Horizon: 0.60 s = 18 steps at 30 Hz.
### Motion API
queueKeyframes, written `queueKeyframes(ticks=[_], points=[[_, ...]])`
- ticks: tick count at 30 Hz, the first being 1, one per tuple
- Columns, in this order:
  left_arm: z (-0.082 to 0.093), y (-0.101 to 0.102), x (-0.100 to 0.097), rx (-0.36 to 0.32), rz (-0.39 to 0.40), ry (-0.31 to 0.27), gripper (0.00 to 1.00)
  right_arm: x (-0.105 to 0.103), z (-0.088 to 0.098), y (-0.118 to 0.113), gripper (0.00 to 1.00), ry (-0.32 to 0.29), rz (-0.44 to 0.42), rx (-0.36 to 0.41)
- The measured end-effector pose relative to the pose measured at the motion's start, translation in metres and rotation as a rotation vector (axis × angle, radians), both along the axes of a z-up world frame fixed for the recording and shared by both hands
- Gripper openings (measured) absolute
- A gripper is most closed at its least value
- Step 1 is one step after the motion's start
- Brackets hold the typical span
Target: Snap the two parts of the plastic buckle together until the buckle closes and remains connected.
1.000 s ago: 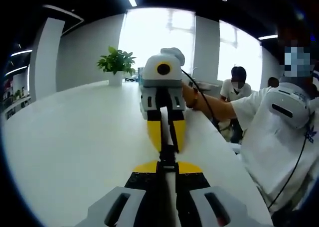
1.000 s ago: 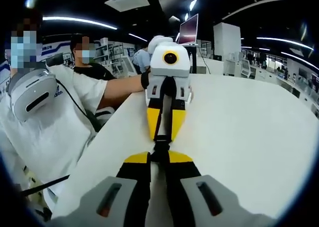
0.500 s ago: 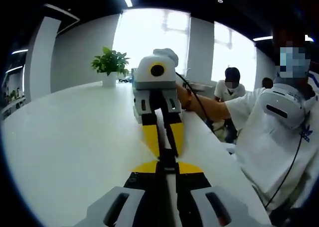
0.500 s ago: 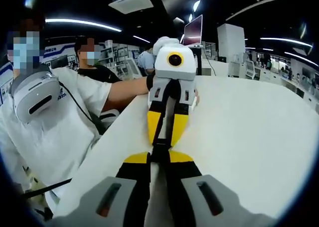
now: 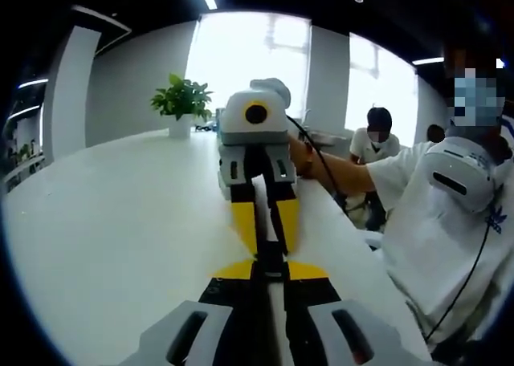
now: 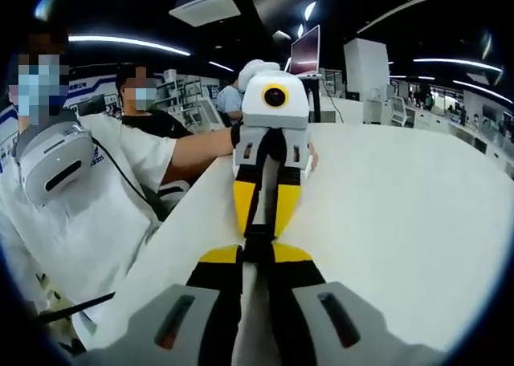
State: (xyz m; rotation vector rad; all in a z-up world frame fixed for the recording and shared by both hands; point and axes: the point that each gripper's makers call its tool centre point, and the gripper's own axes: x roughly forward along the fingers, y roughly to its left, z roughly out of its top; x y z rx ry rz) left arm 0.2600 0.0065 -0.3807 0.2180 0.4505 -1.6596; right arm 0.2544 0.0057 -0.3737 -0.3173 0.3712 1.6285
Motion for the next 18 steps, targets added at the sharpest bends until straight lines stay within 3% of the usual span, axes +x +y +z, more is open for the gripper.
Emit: queueKeyframes(ticks=[4,9,12,14,18], points=[[0.000,-0.001,-0.005,0.009,0.007,-0.001,0.08,0.002,-0.001,0.000,0.11,0.007,-0.016,-0.009],[0.002,0.001,0.003,0.007,0.041,-0.011,0.08,0.013,-0.001,0.000,0.11,0.032,-0.067,-0.020],[0.008,0.001,0.009,-0.023,0.066,-0.030,0.08,0.020,0.007,-0.001,0.11,-0.003,-0.090,0.016],[0.011,0.004,0.012,-0.036,0.073,-0.021,0.08,0.028,0.016,-0.001,0.18,-0.041,-0.111,0.062],[0.017,0.003,0.020,-0.060,0.121,-0.051,0.08,0.057,0.031,-0.008,0.26,-0.075,-0.256,0.126]])
